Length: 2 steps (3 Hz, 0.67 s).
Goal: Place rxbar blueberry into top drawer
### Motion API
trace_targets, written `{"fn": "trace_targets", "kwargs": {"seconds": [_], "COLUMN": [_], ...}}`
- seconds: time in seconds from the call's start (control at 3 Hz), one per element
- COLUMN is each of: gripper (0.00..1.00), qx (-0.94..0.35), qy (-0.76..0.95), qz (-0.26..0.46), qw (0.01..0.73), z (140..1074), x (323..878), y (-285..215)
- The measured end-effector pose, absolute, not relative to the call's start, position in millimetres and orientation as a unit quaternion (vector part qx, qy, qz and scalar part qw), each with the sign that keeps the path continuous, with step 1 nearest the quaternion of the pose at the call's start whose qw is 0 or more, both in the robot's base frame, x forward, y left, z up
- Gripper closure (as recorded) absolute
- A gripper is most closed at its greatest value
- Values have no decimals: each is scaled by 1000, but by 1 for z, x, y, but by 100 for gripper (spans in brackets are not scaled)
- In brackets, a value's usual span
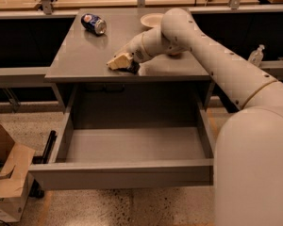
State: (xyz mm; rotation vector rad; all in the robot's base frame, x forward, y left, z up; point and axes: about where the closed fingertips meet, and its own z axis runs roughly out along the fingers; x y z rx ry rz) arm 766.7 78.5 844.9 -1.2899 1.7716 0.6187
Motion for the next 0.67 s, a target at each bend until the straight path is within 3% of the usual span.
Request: {"fn": "trace_targets", "kwargs": {"seconds": [0.67], "gripper": [100], "qx": [-553], "qy": [703], "qz": [235], "qw": [380], "z": [903], "x": [640], "y": [15]}}
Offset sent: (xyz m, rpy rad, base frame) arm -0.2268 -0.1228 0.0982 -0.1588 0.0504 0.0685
